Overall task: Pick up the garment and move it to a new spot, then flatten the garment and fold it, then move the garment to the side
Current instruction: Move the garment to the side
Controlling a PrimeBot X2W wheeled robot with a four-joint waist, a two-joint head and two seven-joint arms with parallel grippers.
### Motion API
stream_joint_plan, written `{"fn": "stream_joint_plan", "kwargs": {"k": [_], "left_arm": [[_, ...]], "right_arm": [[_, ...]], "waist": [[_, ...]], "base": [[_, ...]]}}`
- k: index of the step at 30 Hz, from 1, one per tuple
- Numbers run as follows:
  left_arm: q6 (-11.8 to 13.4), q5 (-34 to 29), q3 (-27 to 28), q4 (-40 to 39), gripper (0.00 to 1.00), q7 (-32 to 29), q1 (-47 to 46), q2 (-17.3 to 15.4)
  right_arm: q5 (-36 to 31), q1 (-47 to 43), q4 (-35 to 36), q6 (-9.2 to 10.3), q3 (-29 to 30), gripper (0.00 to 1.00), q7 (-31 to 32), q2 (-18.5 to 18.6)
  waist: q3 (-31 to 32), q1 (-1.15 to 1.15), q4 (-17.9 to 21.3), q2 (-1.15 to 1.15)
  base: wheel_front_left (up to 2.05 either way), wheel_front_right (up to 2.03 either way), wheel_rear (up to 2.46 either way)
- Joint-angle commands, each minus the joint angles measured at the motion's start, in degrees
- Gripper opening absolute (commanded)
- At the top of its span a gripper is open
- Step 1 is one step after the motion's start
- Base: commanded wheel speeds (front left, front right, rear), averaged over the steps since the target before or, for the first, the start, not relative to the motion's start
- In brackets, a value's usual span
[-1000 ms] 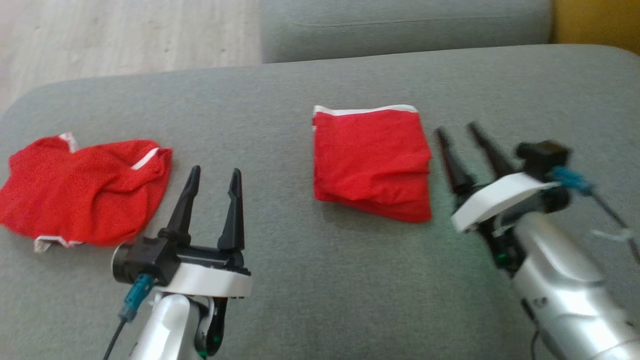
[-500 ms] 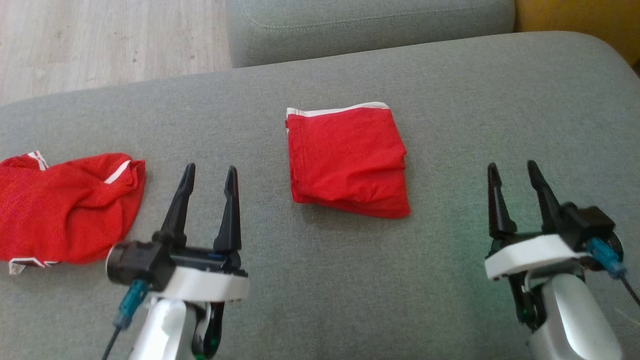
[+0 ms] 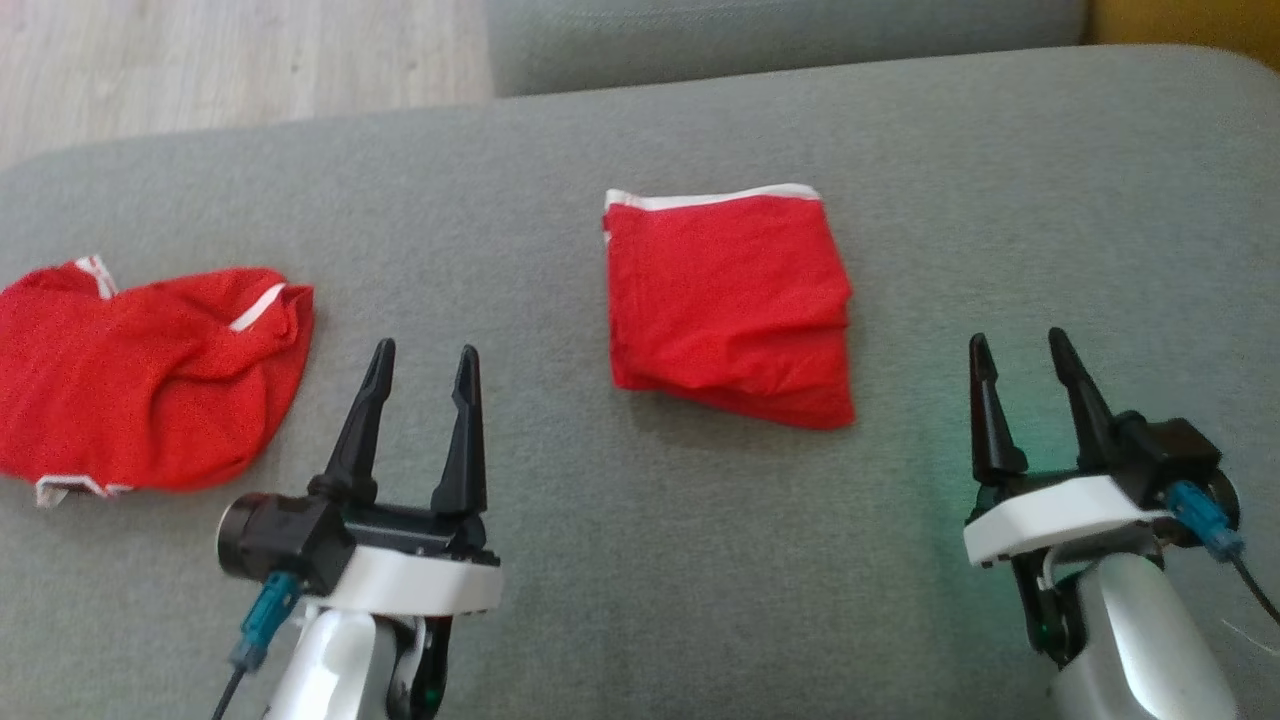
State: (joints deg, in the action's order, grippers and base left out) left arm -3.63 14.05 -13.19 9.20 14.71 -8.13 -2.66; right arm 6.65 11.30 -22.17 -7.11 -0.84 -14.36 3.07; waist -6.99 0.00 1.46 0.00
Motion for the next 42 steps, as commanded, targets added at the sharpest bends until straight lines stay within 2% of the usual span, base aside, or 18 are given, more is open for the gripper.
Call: {"fn": "stream_joint_plan", "kwargs": {"k": [1,10,19,26,27,28,29,35,42], "left_arm": [[-0.3,-0.4,1.1,-2.1,1.0,0.3,-3.4,-0.2],[-0.2,-0.2,-0.9,-2.3,1.0,0.3,-5.6,-0.2],[0.3,0.5,-3.6,-2.0,1.0,0.3,-7.7,-0.2],[0.8,0.8,-4.5,-1.9,1.0,0.3,-8.0,-0.2],[0.9,0.7,-4.5,-1.9,1.0,0.3,-8.0,-0.2],[0.9,0.6,-4.5,-1.8,1.0,0.3,-7.9,-0.2],[1.0,0.5,-4.5,-1.7,1.0,0.3,-7.9,-0.2],[0.9,-0.2,-4.3,-1.8,1.0,0.3,-7.8,-0.2],[0.6,-1.3,-5.4,-2.3,1.0,0.3,-8.2,-0.2]], "right_arm": [[0.2,3.5,-0.1,-0.37,-1.5,1.0,-0.4,-0.2],[1.9,11.4,-7.8,-0.37,-2.2,1.0,4.1,-0.2],[7.9,17.6,-17.7,-0.37,-3.7,1.0,10.2,-0.2],[9.4,20.1,-24.1,-0.37,-6.4,1.0,11.2,-0.2],[8.7,20.4,-24.8,-0.37,-6.9,0.65,10.9,-0.2],[7.8,20.8,-25.3,-0.37,-7.4,0.05,10.2,-0.1],[7.0,21.2,-25.8,-0.37,-7.8,0.0,9.4,-0.1],[2.4,23.1,-28.1,-0.37,-9.9,0.0,4.9,0.9],[-1.0,25.0,-28.0,-0.37,-15.5,0.0,3.2,4.1]], "waist": [[-1.7,0.0,-1.6,0.0],[-5.5,0.0,-5.6,0.0],[-8.2,0.0,-10.0,0.0],[-8.7,0.0,-11.5,0.0],[-8.7,0.0,-11.5,0.0],[-8.5,0.0,-11.5,0.0],[-8.4,0.0,-11.3,0.0],[-6.7,0.0,-8.5,0.0],[-5.0,0.0,-2.2,0.0]], "base": [[0.0,0.0,0.0],[0.0,0.0,0.0],[0.0,0.0,0.0],[0.0,0.0,0.0],[0.0,0.0,0.0],[0.0,0.0,0.0],[0.0,0.0,0.0],[0.0,0.0,0.0],[0.0,0.0,0.0]]}}
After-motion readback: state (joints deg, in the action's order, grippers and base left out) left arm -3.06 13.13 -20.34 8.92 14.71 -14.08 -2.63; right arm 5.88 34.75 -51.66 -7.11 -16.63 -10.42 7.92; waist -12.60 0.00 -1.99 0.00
